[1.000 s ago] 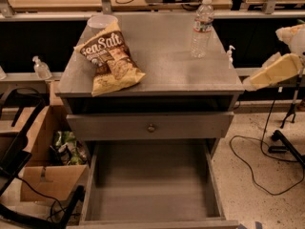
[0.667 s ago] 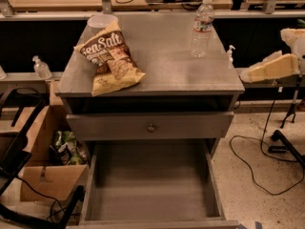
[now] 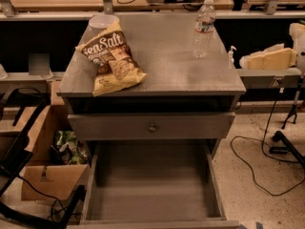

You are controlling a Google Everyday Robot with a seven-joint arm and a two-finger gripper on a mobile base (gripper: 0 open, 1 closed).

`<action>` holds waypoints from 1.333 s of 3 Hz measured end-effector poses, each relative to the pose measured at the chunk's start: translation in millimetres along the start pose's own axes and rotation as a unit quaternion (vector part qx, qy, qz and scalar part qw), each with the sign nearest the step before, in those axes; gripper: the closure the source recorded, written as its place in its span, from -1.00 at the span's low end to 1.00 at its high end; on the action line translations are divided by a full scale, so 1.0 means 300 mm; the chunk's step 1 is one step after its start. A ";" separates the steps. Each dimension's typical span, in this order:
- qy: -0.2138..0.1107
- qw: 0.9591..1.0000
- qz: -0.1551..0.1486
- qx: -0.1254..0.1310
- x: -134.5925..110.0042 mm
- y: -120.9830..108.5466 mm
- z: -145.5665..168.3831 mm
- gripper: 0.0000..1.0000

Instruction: Place water bottle into middle drawer

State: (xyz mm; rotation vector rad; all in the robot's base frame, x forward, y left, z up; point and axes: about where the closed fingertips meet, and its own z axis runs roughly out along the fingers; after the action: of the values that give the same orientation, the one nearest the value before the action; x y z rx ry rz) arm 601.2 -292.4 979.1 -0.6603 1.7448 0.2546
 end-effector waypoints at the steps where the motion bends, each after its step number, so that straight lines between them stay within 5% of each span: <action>1: -0.028 0.999 0.003 -0.016 -0.025 0.020 0.078 -1.00; 2: -0.071 0.997 0.004 -0.039 -0.059 0.003 0.234 -1.00; 4: -0.080 0.996 0.013 -0.043 -0.080 -0.136 0.552 -1.00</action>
Offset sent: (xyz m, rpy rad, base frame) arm 0.1090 0.0600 -0.0061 0.1651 -0.1578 0.1527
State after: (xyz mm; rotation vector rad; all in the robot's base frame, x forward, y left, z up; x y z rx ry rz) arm 763.0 -236.1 961.9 -0.6610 1.5973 0.3919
